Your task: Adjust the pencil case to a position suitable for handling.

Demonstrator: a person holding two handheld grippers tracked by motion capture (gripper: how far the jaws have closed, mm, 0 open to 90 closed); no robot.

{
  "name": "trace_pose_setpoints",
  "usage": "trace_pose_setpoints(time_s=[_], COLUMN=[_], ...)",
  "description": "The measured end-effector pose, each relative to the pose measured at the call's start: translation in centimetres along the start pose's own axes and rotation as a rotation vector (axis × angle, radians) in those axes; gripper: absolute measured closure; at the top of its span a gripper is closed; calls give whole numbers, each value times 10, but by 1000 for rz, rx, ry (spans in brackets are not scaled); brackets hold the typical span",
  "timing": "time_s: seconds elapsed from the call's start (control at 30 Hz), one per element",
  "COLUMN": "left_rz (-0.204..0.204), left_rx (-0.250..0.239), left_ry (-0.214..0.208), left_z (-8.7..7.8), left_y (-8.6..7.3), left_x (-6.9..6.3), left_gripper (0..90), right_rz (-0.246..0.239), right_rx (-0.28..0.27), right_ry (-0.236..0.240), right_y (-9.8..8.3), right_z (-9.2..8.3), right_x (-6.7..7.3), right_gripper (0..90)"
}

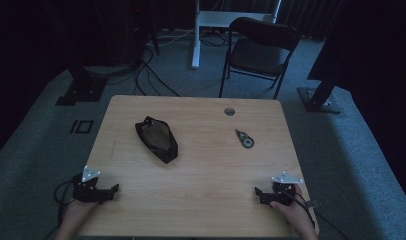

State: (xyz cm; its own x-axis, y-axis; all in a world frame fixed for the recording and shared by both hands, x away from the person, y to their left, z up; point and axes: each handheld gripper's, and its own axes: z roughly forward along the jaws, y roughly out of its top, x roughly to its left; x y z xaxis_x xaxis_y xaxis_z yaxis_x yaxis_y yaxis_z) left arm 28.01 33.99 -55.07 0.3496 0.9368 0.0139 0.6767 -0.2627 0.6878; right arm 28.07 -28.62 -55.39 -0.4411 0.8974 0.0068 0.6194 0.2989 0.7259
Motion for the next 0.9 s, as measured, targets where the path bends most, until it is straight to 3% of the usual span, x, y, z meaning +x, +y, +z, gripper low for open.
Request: trace_pose_setpoints(time_s=[0.47, 0.9], left_rz=[-1, 1], left_rx=[0, -1], left_ry=[0, -3], left_z=[0, 0], left_y=[0, 0], left_x=[0, 0], left_gripper=[0, 0], right_rz=[2, 0], right_rx=[-13, -40], right_ry=[-28, -12], right_y=[3, 17], right_z=[1, 5], right_x=[5, 13], right_gripper=[129, 129])
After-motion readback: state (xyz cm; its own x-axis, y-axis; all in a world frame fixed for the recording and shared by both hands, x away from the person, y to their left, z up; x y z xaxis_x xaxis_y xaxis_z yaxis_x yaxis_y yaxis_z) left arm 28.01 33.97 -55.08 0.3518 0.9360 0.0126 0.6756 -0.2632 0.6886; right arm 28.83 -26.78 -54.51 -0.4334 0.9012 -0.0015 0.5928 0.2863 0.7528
